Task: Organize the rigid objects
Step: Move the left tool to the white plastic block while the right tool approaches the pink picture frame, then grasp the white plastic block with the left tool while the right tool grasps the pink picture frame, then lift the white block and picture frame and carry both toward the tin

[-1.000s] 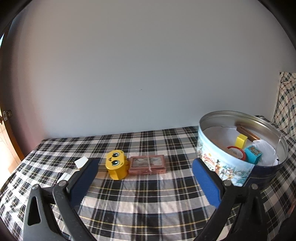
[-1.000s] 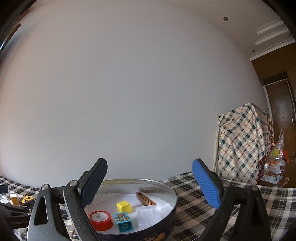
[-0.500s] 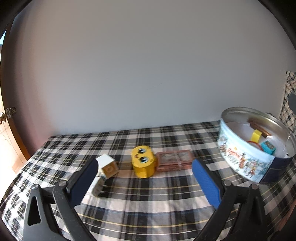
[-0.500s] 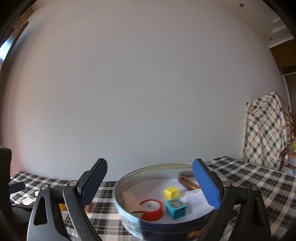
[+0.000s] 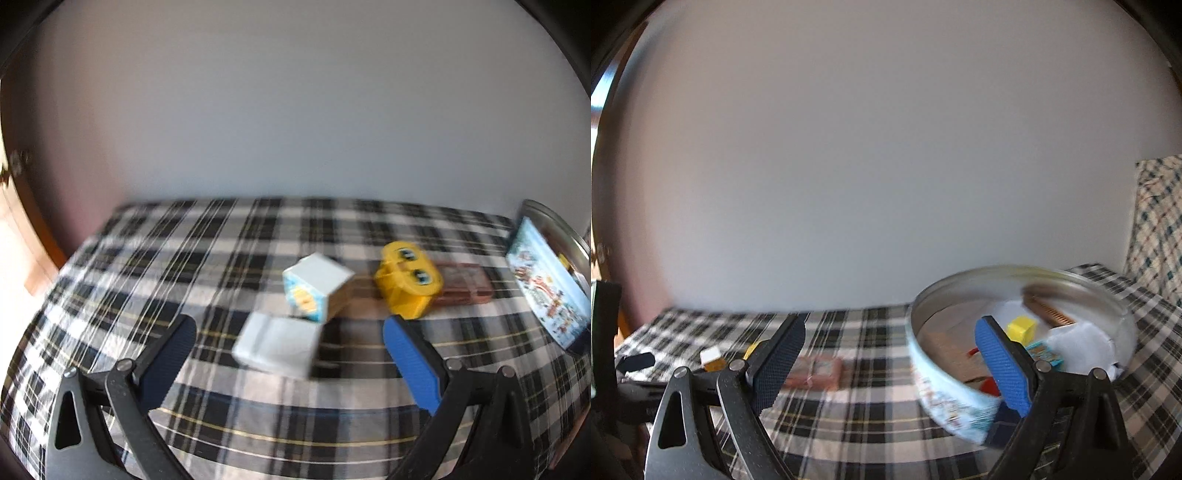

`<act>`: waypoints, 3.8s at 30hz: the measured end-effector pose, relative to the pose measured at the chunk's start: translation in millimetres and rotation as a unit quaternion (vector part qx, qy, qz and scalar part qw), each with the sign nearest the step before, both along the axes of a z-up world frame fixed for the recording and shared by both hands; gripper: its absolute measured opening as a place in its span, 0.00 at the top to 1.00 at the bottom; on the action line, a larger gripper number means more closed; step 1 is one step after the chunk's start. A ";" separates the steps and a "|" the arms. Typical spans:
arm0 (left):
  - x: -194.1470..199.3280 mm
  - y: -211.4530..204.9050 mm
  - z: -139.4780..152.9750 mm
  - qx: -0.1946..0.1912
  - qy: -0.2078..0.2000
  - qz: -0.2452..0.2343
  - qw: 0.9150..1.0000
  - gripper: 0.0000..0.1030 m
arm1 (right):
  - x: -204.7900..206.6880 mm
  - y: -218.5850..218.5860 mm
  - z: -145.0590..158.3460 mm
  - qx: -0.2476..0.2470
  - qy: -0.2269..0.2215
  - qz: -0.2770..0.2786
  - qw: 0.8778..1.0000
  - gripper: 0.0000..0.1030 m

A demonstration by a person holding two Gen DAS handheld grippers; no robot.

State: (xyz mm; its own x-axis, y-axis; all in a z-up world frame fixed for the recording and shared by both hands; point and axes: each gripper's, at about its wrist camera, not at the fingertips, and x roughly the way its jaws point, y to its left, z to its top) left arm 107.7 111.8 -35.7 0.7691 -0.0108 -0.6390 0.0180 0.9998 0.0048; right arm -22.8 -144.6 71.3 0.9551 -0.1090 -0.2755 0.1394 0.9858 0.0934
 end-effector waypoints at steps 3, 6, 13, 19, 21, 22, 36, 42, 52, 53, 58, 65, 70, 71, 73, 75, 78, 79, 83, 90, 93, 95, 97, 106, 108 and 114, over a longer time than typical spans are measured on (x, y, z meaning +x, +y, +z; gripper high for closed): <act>10.9 9.8 -8.8 -0.012 0.032 0.006 0.999 0.00 | 12.6 12.2 -2.1 -0.009 0.022 0.017 1.000 0.08; 19.5 11.3 -16.1 -0.018 0.059 0.000 0.998 0.00 | 26.3 24.6 -4.7 -0.011 0.047 0.038 0.998 0.08; 33.2 18.9 -28.3 -0.041 0.102 -0.001 0.994 0.01 | 70.1 41.5 -22.0 -0.006 0.157 0.059 0.986 0.08; 35.0 27.1 -31.4 -0.034 0.104 0.005 0.994 0.02 | 103.2 36.7 -41.4 0.043 0.227 0.066 0.971 0.08; 33.7 28.8 -31.5 -0.032 0.103 0.001 0.994 0.05 | 110.5 37.1 -48.4 0.053 0.246 0.070 0.965 0.08; 32.1 30.2 -31.0 -0.031 0.102 -0.004 0.994 0.07 | 114.0 36.9 -50.7 0.060 0.252 0.072 0.963 0.08; 37.9 53.8 -27.4 -0.013 0.093 -0.046 0.995 0.37 | 156.1 68.7 -67.4 0.003 0.314 0.071 0.947 0.08; 34.6 50.0 -26.0 -0.017 0.091 -0.038 0.995 0.37 | 151.9 70.6 -65.4 -0.006 0.307 0.085 0.948 0.23; 19.2 59.4 -5.8 -0.076 0.009 0.005 0.997 0.37 | 85.6 35.5 -33.8 0.047 0.177 0.118 0.976 0.23; 16.7 59.0 -3.4 -0.076 -0.003 0.008 0.997 0.37 | 76.1 36.4 -30.2 0.043 0.163 0.122 0.978 0.23; 3.1 48.7 7.2 -0.069 -0.051 0.006 0.996 0.37 | 32.9 37.1 -14.4 0.019 0.114 0.131 0.985 0.23; -14.9 31.6 18.0 -0.056 -0.094 0.003 0.994 0.37 | -1.8 45.6 5.1 -0.065 0.049 0.109 0.991 0.23; -25.4 24.7 21.8 -0.045 -0.114 0.016 0.992 0.37 | -14.6 44.5 8.7 -0.084 0.035 0.103 0.991 0.23; -27.0 24.2 22.2 -0.043 -0.116 0.019 0.992 0.37 | -15.7 45.6 9.6 -0.084 0.032 0.102 0.991 0.23; -30.5 23.0 22.9 -0.040 -0.122 0.022 0.991 0.37 | -18.8 42.8 10.6 -0.081 0.027 0.103 0.991 0.23; -33.7 20.3 23.5 -0.036 -0.125 0.024 0.991 0.37 | -18.4 41.5 9.2 -0.079 0.028 0.103 0.991 0.23; -39.7 13.8 24.8 -0.027 -0.132 0.026 0.991 0.37 | -17.5 41.4 7.5 -0.076 0.027 0.102 0.992 0.23; -42.1 10.6 25.4 -0.024 -0.134 0.024 0.990 0.37 | -18.4 40.3 8.1 -0.074 0.024 0.102 0.992 0.23; -50.5 -3.3 27.2 -0.016 -0.139 0.011 0.990 0.37 | -17.9 40.4 9.0 -0.070 0.019 0.103 0.992 0.23; -64.5 -26.2 30.4 -0.009 -0.144 -0.005 0.990 0.37 | -27.1 33.8 12.0 -0.072 0.007 0.103 0.992 0.23; -68.5 -32.9 31.5 -0.007 -0.144 -0.010 0.990 0.37 | -32.6 29.0 12.4 -0.082 0.005 0.102 0.991 0.23; -71.2 -36.5 31.9 -0.010 -0.143 -0.012 0.990 0.37 | -36.9 25.4 12.0 -0.093 0.002 0.098 0.991 0.23; -73.3 -41.7 31.6 -0.014 -0.141 -0.015 0.990 0.37 | -41.0 20.9 12.0 -0.102 -0.001 0.096 0.990 0.23; -81.0 -68.4 32.1 -0.020 -0.142 -0.032 0.989 0.37 | -51.8 -4.5 15.9 -0.106 -0.015 0.074 0.991 0.23; -81.3 -72.9 32.6 -0.021 -0.142 -0.034 0.989 0.37 | -52.7 -8.7 17.6 -0.104 -0.017 0.071 0.992 0.23; -82.0 -88.8 33.5 -0.025 -0.142 -0.041 0.989 0.37 | -57.5 -21.9 21.8 -0.101 -0.025 0.063 0.993 0.23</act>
State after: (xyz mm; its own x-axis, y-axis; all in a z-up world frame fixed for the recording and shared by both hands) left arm 25.7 22.9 -2.2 0.9124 -0.1067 -0.3951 0.1044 0.9942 -0.0274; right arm -80.3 -166.5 93.0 0.9765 -0.0356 -0.2128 0.0134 0.9944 -0.1050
